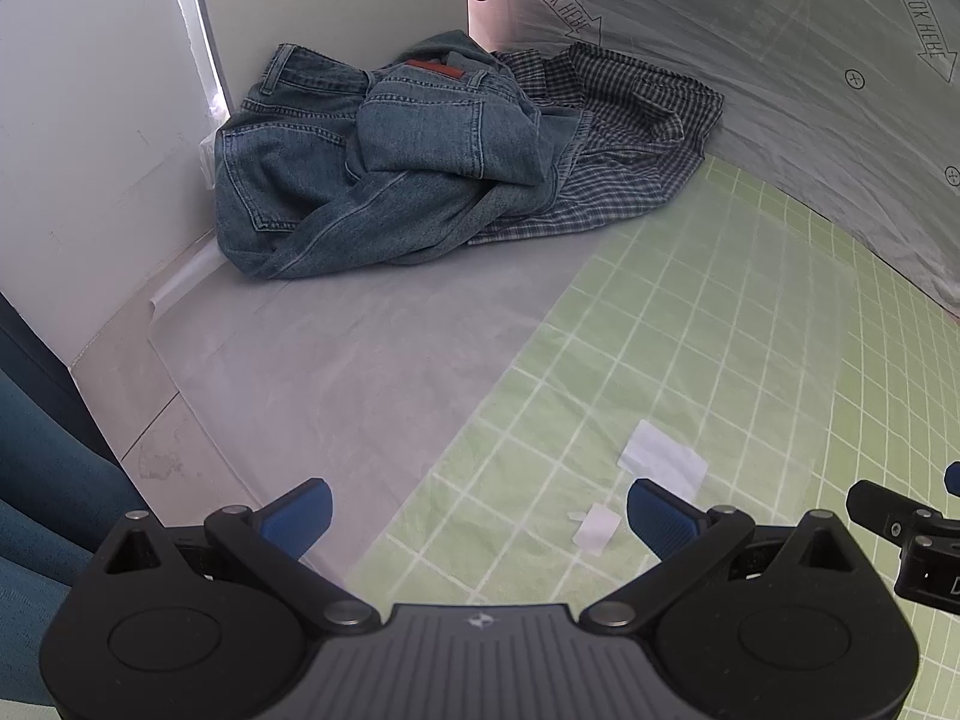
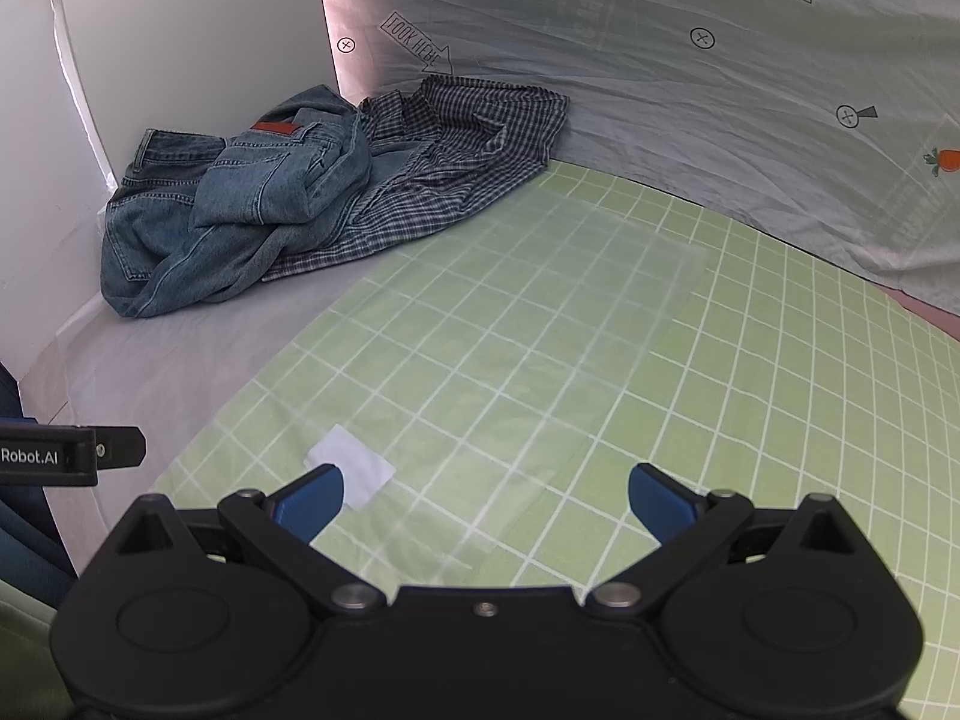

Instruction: Fold clothes

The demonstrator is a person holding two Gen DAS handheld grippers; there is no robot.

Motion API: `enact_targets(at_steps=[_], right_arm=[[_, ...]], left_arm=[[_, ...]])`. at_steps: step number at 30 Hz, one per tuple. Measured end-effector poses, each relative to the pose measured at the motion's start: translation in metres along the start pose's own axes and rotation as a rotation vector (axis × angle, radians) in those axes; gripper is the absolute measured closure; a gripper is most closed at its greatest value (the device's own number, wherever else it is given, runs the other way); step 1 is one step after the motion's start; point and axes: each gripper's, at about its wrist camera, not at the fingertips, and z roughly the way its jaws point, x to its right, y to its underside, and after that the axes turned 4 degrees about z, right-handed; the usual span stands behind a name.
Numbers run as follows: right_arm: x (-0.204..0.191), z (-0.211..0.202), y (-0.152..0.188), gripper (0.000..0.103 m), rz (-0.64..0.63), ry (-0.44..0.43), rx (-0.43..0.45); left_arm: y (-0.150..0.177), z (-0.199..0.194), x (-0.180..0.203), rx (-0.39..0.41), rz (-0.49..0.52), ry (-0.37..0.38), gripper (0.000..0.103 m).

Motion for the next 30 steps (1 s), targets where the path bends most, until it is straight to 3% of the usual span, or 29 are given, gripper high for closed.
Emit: enact_targets(at_steps=[9, 16, 23, 26, 30], right_arm=[[-0.004, 0.023, -0.005, 0.001, -0.007, -0.003, -0.05], [-0.01, 0.055, -0.027, 0.001, -0.025, -0.019, -0.079], [-0.031, 0.113, -0.089, 0.001, -0.032, -0.035, -0.043], [-0.042, 0.138, -0.118, 0.001, -0.034, -0.046, -0.024], [-0.066, 0.171, -0.157, 0.004, -0.036, -0.083, -0.001]], left_arm=[[0.006, 0.019, -0.01, -0.072, -0.019, -0.021, 0.0], [-0.026, 0.05, -0.029, -0.105, -0.074, -0.038, 0.0], [-0.085, 0.104, -0.076, -0.159, -0.265, -0.105, 0.0], [-0.106, 0.124, -0.095, -0.151, -0.304, -0.169, 0.0], [-0.129, 0.146, -0.116, -0.149, -0.358, -0.195, 0.0]])
